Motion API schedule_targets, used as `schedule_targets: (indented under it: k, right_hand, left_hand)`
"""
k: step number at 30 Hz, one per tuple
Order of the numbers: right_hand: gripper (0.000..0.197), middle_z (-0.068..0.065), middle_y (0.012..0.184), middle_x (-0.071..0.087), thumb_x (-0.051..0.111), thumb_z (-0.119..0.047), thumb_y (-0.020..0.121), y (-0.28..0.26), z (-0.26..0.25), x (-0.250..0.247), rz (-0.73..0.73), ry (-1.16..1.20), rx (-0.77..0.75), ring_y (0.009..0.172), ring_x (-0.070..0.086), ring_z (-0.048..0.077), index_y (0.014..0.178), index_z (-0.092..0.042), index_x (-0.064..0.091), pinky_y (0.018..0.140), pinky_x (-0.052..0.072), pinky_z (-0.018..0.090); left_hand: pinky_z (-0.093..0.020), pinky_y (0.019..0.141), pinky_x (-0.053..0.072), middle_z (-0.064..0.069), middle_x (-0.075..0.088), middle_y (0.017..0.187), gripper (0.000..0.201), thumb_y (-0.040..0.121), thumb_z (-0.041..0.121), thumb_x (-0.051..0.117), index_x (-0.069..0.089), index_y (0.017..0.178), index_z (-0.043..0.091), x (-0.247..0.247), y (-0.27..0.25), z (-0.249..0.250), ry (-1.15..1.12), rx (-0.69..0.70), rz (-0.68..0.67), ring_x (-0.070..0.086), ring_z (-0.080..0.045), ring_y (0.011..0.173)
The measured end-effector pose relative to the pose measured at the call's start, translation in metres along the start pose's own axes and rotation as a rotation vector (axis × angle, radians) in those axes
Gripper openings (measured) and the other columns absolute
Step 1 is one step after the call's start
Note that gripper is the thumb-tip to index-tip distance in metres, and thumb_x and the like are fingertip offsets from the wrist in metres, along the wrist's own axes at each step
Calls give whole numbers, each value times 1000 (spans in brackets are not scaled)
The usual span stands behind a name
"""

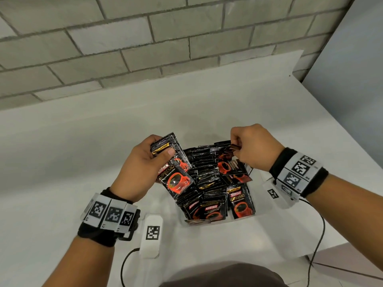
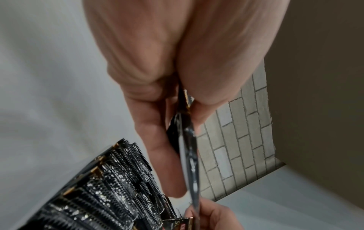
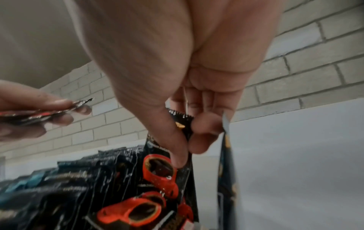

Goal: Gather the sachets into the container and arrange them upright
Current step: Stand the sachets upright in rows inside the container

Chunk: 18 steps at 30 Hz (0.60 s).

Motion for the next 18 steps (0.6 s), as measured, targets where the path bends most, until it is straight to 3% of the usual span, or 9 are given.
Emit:
schedule_targets:
  k: [5, 7, 10, 14, 18]
  right_hand:
    - [28, -3, 81, 59, 79, -13, 77, -4, -12, 9, -38, 28, -73, 74, 58, 20, 86, -18, 53, 67, 50, 32]
    - [23, -4, 87, 58, 77, -17, 78, -7, -17, 0, 20, 79, -124, 79, 58, 19, 88, -19, 56, 71, 49, 33]
    - [12, -4, 87, 60, 67, -9, 80, -9, -20, -11, 96, 117, -179, 75, 58, 14, 87, -18, 64, 71, 50, 32]
    - [7, -7, 87, 67, 71, -13, 86, -7, -17, -4, 31, 60, -168, 75, 60, 10, 89, -19, 73, 77, 53, 32]
    - [6, -10, 90, 71, 71, -22, 90, -5, -13, 9, -38, -9, -141, 77, 61, 8, 94, -25, 75, 72, 45, 23]
  left_hand:
    - [-46, 65, 63, -13, 74, 89, 12, 97, 15, 65, 61, 108, 11, 2, 0, 1, 9, 2, -1, 74, -29, 76]
    - [-44, 63, 63, -10, 74, 87, 13, 97, 15, 65, 61, 109, 11, 2, 0, 2, 15, 5, -5, 75, -27, 75]
    - [-42, 62, 62, -9, 75, 87, 16, 97, 16, 66, 61, 111, 10, 0, 0, 2, 27, 5, 0, 75, -25, 74]
    - [-47, 64, 63, -13, 74, 89, 15, 97, 16, 66, 61, 110, 9, 2, 1, 3, 28, 11, 2, 74, -28, 75]
    - [-42, 60, 63, -8, 73, 84, 13, 97, 16, 66, 62, 108, 12, 5, 0, 5, 34, 19, -10, 74, -23, 72]
Point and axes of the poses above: each hand's wrist, its own y-axis towards the middle knuckle, its own x-axis out of the palm, z = x × y, the point moved 7 cm from there along y, towards the middle knuckle
